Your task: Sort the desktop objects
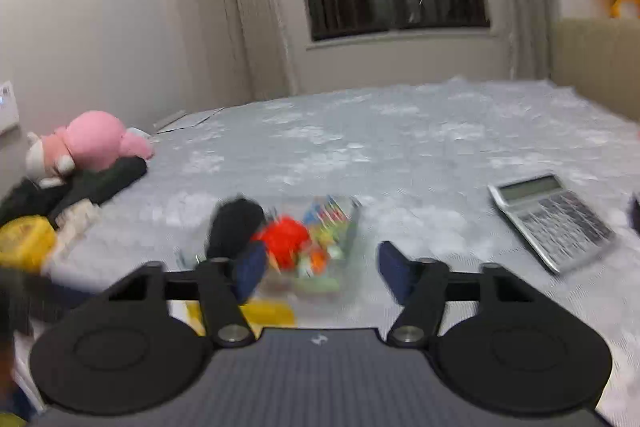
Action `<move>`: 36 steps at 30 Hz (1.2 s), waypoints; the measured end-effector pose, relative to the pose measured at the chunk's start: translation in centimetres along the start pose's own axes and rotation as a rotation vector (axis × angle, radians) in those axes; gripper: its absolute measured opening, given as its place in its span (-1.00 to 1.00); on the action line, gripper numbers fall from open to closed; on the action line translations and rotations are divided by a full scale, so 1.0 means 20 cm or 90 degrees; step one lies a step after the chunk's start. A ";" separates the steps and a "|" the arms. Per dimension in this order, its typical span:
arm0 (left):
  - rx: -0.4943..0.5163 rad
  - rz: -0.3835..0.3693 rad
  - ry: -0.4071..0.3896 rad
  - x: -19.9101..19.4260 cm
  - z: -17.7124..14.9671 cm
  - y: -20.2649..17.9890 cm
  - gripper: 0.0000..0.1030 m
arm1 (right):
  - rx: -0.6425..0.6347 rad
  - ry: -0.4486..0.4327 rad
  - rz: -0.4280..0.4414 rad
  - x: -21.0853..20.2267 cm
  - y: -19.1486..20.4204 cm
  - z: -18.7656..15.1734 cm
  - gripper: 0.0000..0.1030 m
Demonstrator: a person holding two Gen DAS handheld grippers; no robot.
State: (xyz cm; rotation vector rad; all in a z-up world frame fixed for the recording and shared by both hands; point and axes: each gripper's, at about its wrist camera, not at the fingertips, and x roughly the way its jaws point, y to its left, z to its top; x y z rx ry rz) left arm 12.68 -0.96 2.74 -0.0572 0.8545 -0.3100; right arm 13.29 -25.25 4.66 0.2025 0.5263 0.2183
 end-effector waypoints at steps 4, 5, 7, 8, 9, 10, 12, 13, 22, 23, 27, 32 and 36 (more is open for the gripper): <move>-0.025 -0.055 0.014 -0.01 -0.05 0.02 0.84 | 0.029 0.117 0.015 0.36 -0.03 0.29 -0.31; -0.024 -0.064 0.017 -0.01 -0.06 0.01 0.85 | 0.020 0.134 0.000 0.45 -0.03 0.34 -0.35; -0.007 -0.056 0.017 -0.01 -0.08 0.00 0.88 | -0.006 0.164 -0.030 0.62 -0.03 0.38 -0.45; 0.002 -0.051 0.017 -0.01 -0.10 0.00 0.88 | -0.012 0.178 -0.031 0.69 -0.03 0.38 -0.51; 0.011 -0.046 0.017 -0.01 -0.11 -0.01 0.88 | -0.009 0.188 -0.024 0.74 -0.02 0.38 -0.55; 0.014 -0.040 0.016 -0.01 -0.12 0.00 0.89 | -0.004 0.195 -0.017 0.78 -0.02 0.36 -0.55; 0.006 -0.042 0.019 0.00 -0.12 0.02 0.89 | -0.008 0.198 -0.026 0.85 0.02 0.33 -0.55; -0.001 -0.047 0.021 0.01 -0.12 0.03 0.89 | -0.018 0.198 -0.037 0.89 0.04 0.31 -0.55; -0.058 -0.063 0.034 0.04 -0.13 0.13 0.91 | -0.025 0.262 -0.074 1.03 0.09 0.23 -0.71; -0.063 -0.068 0.033 0.04 -0.13 0.14 0.91 | -0.016 0.268 -0.078 1.03 0.07 0.22 -0.72; -0.060 -0.072 0.033 0.04 -0.13 0.12 0.91 | 0.007 0.276 -0.078 1.01 0.04 0.23 -0.68; -0.055 -0.073 0.039 0.05 -0.13 0.10 0.92 | 0.000 0.235 -0.027 0.95 0.12 0.32 -0.68; -0.045 -0.061 0.040 0.05 -0.14 0.09 0.92 | -0.032 0.252 -0.052 1.02 0.17 0.31 -0.68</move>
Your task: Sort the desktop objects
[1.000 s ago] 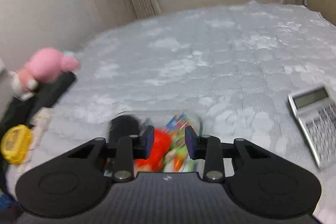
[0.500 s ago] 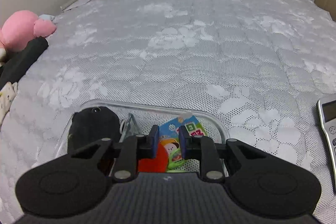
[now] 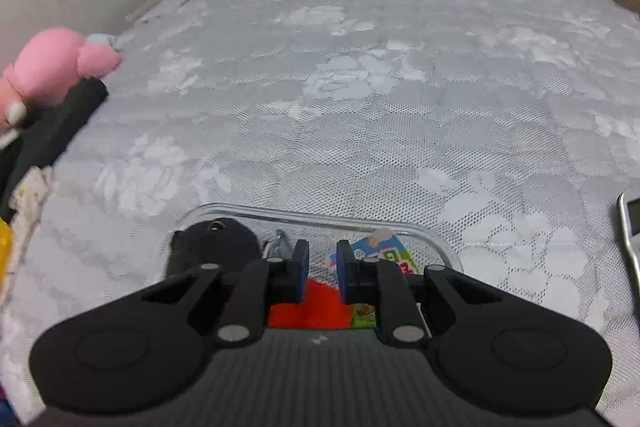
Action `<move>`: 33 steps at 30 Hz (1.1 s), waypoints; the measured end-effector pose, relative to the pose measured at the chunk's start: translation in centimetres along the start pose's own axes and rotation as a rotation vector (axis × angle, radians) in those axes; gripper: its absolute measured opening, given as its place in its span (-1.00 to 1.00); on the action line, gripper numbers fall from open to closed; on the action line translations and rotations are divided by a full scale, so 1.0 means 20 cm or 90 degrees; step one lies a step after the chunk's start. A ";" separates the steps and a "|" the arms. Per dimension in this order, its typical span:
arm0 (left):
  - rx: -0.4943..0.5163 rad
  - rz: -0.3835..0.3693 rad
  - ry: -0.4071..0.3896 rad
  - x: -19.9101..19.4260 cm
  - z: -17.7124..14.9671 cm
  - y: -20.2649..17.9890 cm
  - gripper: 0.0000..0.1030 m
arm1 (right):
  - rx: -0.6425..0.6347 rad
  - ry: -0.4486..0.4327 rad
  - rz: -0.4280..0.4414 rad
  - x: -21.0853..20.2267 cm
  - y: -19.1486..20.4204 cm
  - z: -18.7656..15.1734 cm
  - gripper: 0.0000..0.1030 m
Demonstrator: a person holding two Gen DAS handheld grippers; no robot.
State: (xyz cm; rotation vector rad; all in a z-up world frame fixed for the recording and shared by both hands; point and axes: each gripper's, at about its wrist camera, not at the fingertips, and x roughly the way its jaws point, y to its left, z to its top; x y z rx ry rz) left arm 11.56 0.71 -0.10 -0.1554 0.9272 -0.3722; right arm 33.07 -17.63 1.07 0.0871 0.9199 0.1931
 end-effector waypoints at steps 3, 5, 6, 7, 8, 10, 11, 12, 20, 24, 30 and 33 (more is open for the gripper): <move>0.001 0.007 -0.005 -0.01 0.00 0.01 0.92 | -0.015 -0.002 -0.038 0.02 0.00 -0.01 -0.72; -0.005 0.004 -0.005 0.00 0.00 0.02 0.92 | 0.001 0.012 -0.050 0.04 -0.04 -0.02 -0.72; -0.008 0.003 -0.005 0.00 0.01 0.02 0.92 | 0.010 0.019 -0.052 0.05 -0.06 -0.02 -0.73; -0.008 0.004 -0.004 0.00 0.01 0.02 0.92 | 0.019 0.025 -0.050 0.06 -0.08 -0.03 -0.74; -0.006 0.007 -0.004 0.00 0.01 0.01 0.92 | 0.025 0.027 -0.045 0.07 -0.10 -0.04 -0.75; -0.003 0.013 -0.005 0.00 0.01 0.01 0.92 | 0.033 0.025 -0.039 0.07 -0.11 -0.05 -0.75; -0.002 0.017 -0.006 0.00 0.01 0.00 0.92 | 0.034 0.024 -0.037 0.06 -0.11 -0.05 -0.75; 0.000 0.021 -0.008 0.00 0.01 0.00 0.92 | 0.035 0.022 -0.036 0.06 -0.12 -0.06 -0.75; 0.039 0.094 -0.024 -0.01 -0.02 -0.03 0.92 | 0.006 -0.097 -0.007 -0.33 -0.12 -0.20 -0.08; 0.052 0.150 -0.035 -0.01 -0.06 -0.03 0.92 | -0.021 -0.118 0.018 -0.56 -0.18 -0.41 0.23; 0.066 0.143 -0.010 -0.04 -0.13 -0.09 0.92 | -0.046 -0.037 0.018 -0.58 -0.29 -0.72 0.12; 0.087 0.147 -0.005 -0.07 -0.16 -0.15 0.92 | -0.008 -0.013 0.033 -0.55 -0.34 -0.82 0.12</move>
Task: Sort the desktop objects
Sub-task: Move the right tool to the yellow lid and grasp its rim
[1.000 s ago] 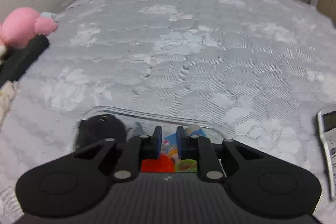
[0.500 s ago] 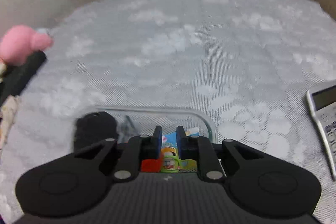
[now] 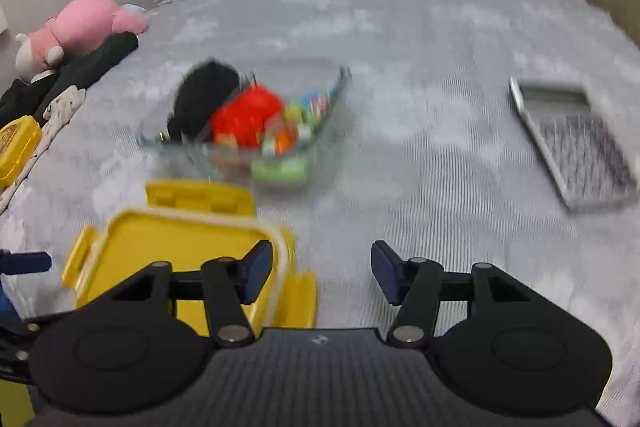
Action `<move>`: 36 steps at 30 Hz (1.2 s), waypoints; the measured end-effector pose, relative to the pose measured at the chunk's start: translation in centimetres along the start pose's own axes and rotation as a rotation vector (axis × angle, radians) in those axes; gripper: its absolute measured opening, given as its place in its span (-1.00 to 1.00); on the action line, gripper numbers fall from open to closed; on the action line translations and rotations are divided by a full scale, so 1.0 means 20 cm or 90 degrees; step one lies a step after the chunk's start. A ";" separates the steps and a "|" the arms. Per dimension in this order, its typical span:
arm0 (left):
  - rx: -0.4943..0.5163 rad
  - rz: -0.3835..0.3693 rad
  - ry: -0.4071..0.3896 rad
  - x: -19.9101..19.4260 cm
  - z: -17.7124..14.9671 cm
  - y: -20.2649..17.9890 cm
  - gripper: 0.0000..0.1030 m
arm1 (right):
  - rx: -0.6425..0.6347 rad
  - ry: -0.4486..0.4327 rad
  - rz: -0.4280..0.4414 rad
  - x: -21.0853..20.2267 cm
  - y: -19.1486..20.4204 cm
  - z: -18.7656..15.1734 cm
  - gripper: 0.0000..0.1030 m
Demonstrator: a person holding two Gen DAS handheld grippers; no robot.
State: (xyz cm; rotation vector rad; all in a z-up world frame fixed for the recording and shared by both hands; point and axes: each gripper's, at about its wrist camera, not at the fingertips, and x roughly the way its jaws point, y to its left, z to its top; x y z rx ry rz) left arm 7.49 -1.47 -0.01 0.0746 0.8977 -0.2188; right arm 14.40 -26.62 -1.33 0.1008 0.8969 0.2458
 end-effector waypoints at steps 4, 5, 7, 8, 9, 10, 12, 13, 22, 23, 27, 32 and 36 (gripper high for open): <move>0.069 0.022 -0.018 -0.07 -0.04 -0.12 0.93 | 0.090 0.018 0.053 0.03 -0.04 -0.09 0.15; 0.090 0.035 -0.016 -0.08 -0.06 -0.15 0.94 | 0.110 0.013 0.057 0.03 -0.03 -0.11 0.17; 0.129 0.066 -0.009 -0.08 -0.11 -0.21 0.94 | 0.157 -0.022 0.045 -0.02 -0.03 -0.16 0.32; 0.138 0.081 -0.007 -0.08 -0.13 -0.23 0.94 | 0.184 -0.046 0.050 -0.05 -0.03 -0.20 0.41; 0.141 0.086 -0.006 -0.09 -0.16 -0.25 0.94 | 0.208 -0.068 0.064 -0.08 -0.03 -0.25 0.57; 0.143 0.091 -0.005 -0.09 -0.19 -0.26 0.94 | 0.229 -0.087 0.080 -0.11 -0.03 -0.29 0.60; 0.140 0.086 -0.003 -0.10 -0.24 -0.28 0.94 | 0.250 -0.101 0.107 -0.17 -0.02 -0.39 0.56; 0.138 0.083 -0.002 -0.11 -0.27 -0.29 0.94 | 0.257 -0.105 0.117 -0.20 -0.02 -0.44 0.45; 0.126 0.080 0.006 -0.12 -0.41 -0.29 0.94 | 0.344 -0.074 0.165 -0.25 -0.03 -0.66 0.08; 0.129 0.082 0.003 -0.13 -0.41 -0.29 0.94 | 0.348 -0.078 0.162 -0.24 -0.03 -0.65 0.07; 0.130 0.086 -0.015 -0.15 -0.41 -0.29 0.94 | 0.337 -0.113 0.128 -0.16 0.00 -0.59 0.06; 0.140 0.089 -0.029 -0.17 -0.39 -0.30 0.94 | 0.316 -0.127 0.085 -0.10 0.05 -0.50 -0.48; 0.154 0.101 -0.043 -0.16 -0.35 -0.31 0.94 | 0.303 -0.139 0.115 -0.16 0.06 -0.46 -0.61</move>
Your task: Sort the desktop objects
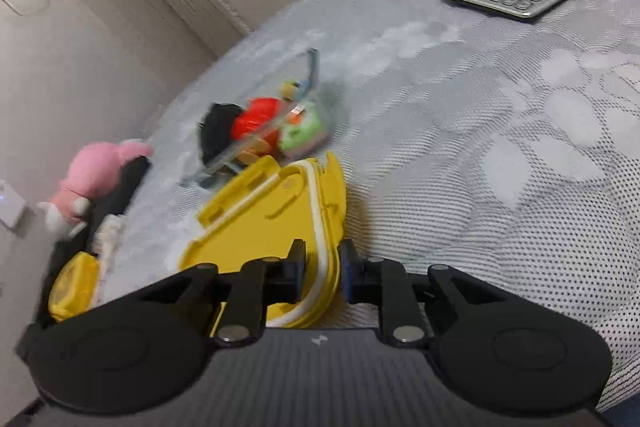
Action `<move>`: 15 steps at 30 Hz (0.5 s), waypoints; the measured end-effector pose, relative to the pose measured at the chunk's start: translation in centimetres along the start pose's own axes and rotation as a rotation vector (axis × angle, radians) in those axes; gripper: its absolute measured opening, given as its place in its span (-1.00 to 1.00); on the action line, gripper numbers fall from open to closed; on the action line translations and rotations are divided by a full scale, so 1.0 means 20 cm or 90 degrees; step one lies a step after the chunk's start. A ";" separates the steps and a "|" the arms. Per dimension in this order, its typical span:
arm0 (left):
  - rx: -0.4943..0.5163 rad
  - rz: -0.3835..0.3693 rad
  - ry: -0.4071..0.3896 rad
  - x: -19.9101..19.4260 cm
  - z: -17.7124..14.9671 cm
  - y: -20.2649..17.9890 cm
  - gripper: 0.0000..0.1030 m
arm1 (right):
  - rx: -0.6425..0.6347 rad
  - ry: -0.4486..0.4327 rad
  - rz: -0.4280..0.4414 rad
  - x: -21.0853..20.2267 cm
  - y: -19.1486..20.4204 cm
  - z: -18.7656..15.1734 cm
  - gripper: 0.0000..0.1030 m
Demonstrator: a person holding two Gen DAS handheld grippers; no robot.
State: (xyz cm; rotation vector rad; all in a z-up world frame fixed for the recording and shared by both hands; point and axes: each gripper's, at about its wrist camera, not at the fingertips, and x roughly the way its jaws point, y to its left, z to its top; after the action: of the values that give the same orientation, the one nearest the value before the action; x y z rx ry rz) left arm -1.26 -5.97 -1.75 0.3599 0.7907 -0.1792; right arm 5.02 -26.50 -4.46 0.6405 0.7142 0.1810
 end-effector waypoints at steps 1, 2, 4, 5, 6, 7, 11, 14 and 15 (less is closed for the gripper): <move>0.005 0.004 -0.003 0.01 0.02 -0.01 0.94 | -0.006 -0.003 0.008 -0.02 0.02 0.01 -0.62; 0.010 0.007 -0.006 0.01 0.03 -0.01 0.94 | -0.013 -0.006 0.018 -0.04 0.03 0.02 -0.62; 0.024 0.018 -0.018 0.02 0.06 -0.03 0.94 | -0.026 -0.010 0.037 -0.07 0.07 0.05 -0.62; 0.034 0.025 -0.026 0.02 0.08 -0.05 0.94 | -0.030 -0.010 0.046 -0.09 0.08 0.06 -0.62; 0.045 0.035 -0.033 0.02 0.09 -0.07 0.94 | -0.033 -0.009 0.054 -0.09 0.09 0.07 -0.62; 0.056 0.045 -0.039 0.03 0.10 -0.08 0.94 | -0.034 -0.007 0.060 -0.10 0.10 0.08 -0.62; 0.084 0.062 -0.040 0.08 0.14 -0.14 0.94 | -0.016 0.003 0.072 -0.08 0.08 0.11 -0.63; 0.089 0.066 -0.044 0.12 0.15 -0.16 0.94 | 0.009 0.021 0.084 -0.07 0.05 0.12 -0.63; 0.094 0.066 -0.048 0.12 0.15 -0.17 0.94 | 0.019 0.029 0.092 -0.07 0.04 0.12 -0.63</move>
State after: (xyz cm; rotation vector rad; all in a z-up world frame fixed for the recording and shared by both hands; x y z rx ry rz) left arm 1.43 -10.24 -2.42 0.5304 0.6836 -0.1536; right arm 5.57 -27.59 -1.85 0.7182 0.7150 0.3195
